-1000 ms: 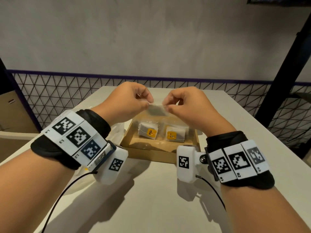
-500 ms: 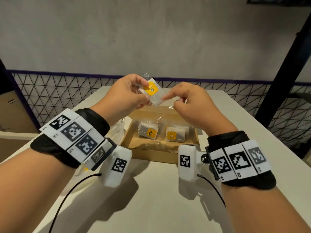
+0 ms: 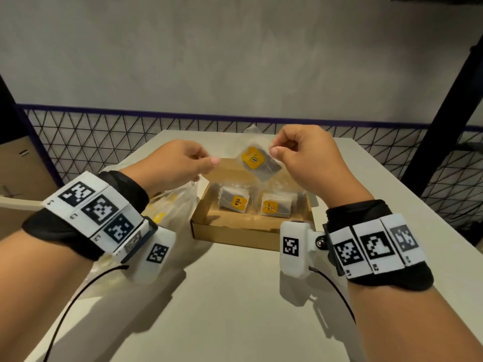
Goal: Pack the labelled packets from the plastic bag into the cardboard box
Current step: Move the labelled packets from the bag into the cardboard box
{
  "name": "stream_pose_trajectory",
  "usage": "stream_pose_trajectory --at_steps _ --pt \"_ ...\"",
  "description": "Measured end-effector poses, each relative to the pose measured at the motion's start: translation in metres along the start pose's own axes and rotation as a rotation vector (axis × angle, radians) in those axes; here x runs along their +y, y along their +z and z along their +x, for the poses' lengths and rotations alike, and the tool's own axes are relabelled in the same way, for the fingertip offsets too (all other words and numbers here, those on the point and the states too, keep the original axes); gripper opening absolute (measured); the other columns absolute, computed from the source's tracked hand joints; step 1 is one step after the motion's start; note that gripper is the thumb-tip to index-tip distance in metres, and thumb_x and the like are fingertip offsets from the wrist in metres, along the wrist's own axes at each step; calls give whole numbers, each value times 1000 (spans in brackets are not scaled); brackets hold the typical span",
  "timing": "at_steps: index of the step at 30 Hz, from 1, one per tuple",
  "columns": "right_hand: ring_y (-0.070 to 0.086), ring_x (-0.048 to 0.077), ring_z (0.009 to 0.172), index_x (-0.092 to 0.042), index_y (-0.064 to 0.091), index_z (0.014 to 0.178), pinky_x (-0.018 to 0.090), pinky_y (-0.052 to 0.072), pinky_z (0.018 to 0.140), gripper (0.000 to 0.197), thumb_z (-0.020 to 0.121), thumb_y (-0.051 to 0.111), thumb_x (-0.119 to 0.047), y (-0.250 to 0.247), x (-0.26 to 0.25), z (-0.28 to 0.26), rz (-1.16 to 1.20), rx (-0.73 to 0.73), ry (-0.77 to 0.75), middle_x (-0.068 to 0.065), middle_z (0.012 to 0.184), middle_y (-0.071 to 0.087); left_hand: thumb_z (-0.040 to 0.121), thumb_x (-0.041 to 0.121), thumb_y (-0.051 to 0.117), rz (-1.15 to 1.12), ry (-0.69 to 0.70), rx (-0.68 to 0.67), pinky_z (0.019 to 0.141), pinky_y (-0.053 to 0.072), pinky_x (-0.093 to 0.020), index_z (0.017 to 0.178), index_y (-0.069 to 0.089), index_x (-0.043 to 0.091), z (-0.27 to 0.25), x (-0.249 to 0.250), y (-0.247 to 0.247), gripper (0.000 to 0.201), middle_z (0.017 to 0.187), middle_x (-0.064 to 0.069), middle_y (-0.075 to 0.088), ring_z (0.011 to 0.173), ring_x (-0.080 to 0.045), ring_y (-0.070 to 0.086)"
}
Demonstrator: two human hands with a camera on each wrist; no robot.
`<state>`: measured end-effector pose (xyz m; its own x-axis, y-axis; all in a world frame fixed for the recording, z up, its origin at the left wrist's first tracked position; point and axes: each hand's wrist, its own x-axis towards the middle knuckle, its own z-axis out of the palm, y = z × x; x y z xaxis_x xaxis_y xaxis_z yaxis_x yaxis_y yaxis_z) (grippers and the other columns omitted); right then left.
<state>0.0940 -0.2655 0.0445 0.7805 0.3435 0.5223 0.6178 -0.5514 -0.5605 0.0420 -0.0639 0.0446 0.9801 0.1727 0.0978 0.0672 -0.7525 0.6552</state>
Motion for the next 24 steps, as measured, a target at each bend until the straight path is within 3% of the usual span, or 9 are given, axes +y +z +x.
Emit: stream_pose_trajectory --at_steps 3,6,9,13,18,21,24 --pt "46 0 70 -21 57 84 12 36 59 10 91 54 -16 1 2 1 -52 1 19 -13 74 51 95 41 44 437 -163 -65 81 43 -28 105 65 11 4 -21 -3 38 106 -8 65 97 -22 59" --pt "45 0 69 -21 55 86 13 36 59 9 90 53 -14 2 3 1 -57 7 27 -14 75 49 91 32 56 650 -290 -233 84 45 -28 109 67 10 9 -39 1 31 111 -8 65 100 -23 58" --pt "49 3 71 -21 54 86 13 40 60 11 88 54 -10 2 4 1 -52 8 28 -11 76 53 79 30 68 659 -318 -272 65 45 -23 96 70 11 10 -46 5 25 98 -8 69 83 -21 60" --pt "57 10 77 -24 54 96 14 43 62 17 89 54 -9 3 7 2 -60 13 50 -4 84 61 70 35 76 691 -294 -247 63 42 -23 94 65 12 8 -42 8 35 87 -3 67 77 -18 57" --pt "56 7 75 -26 50 121 10 40 62 38 89 53 -6 0 10 2 -33 26 59 -5 82 60 74 1 64 683 -251 -157 50 36 -20 100 65 10 6 -33 2 27 82 -3 63 75 -19 55" --pt "55 5 76 -26 47 123 9 39 61 41 89 52 -3 -1 10 1 -41 19 54 -6 87 60 80 1 60 639 -195 -54 46 32 -20 92 61 15 5 -26 -6 19 73 1 55 65 -14 50" --pt "56 10 82 -24 52 118 13 42 64 36 89 51 -2 -2 10 0 -62 -5 56 -5 93 60 84 4 58 537 -95 30 51 30 -20 74 54 18 4 -17 -15 17 74 4 54 64 -8 45"
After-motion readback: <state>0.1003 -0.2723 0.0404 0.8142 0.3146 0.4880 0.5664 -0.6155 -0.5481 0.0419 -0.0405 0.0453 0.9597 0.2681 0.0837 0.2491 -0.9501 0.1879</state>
